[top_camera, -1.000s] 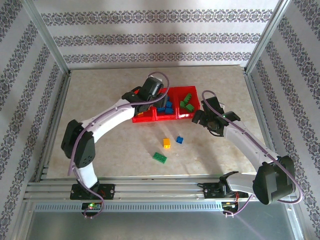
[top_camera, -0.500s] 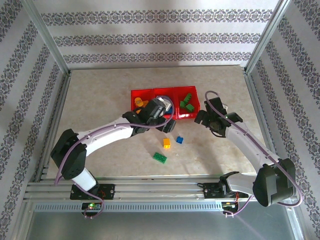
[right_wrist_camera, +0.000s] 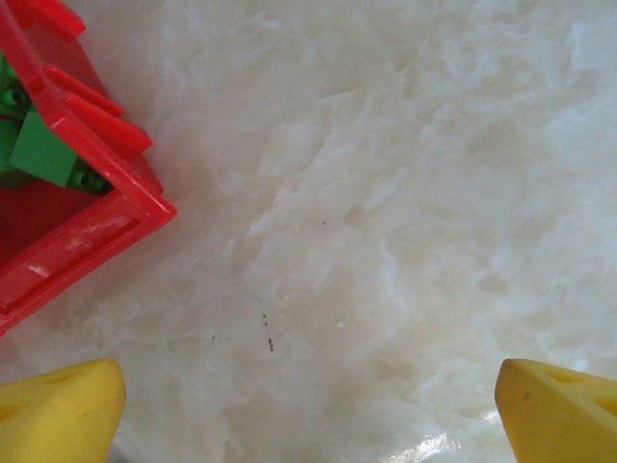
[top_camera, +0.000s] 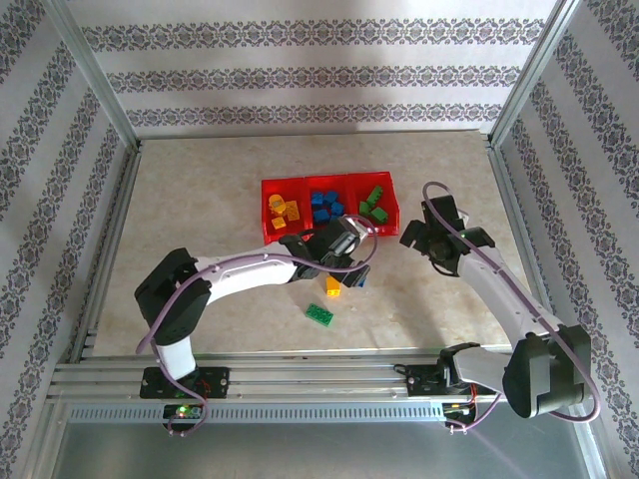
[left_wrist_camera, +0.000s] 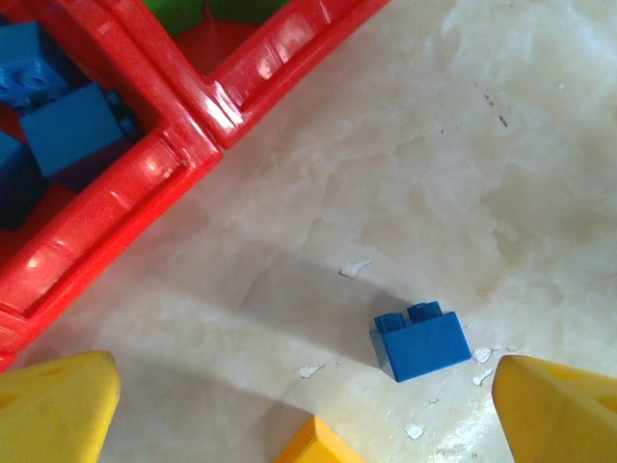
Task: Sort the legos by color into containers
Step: Pick up the lego from the middle-left of the table.
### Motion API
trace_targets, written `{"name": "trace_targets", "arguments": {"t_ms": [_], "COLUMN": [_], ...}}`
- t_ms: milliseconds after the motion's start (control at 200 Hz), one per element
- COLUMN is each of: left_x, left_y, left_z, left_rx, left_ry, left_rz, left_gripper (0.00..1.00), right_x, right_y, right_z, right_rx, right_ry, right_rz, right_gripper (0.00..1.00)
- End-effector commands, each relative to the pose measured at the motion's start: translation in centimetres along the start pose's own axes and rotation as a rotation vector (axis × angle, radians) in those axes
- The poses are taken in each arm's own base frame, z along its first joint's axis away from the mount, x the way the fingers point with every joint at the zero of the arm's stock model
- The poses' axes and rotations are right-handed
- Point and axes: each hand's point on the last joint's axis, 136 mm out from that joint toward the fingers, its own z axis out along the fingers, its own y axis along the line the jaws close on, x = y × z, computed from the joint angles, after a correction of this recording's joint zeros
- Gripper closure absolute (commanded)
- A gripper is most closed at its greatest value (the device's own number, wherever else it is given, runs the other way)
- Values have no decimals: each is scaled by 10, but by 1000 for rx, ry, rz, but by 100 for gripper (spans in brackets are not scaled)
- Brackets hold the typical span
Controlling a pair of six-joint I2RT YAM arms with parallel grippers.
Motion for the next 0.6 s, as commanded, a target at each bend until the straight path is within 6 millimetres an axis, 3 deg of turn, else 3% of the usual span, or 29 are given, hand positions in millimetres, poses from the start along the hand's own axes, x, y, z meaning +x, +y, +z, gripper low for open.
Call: {"name": "trace_targets", "arguments": {"t_ms": [0, 360, 595], "left_x": [-5, 14, 23], "left_y": [-19, -28, -36], "left_z": [5, 33, 45], "left_rx": [42, 57, 84], "left_ry": [3, 99, 136], "left_rz": [-9, -82, -81], "left_gripper": [0, 0, 11], "right_x": [2, 3, 5], "right_y": [-8, -12, -15], "right_z": [-3, -4, -3], "right_rx": [11, 10, 11], "right_ry": [3, 4, 7], "right_rz": [-10, -1, 6], "right_gripper": [2, 2, 2]}}
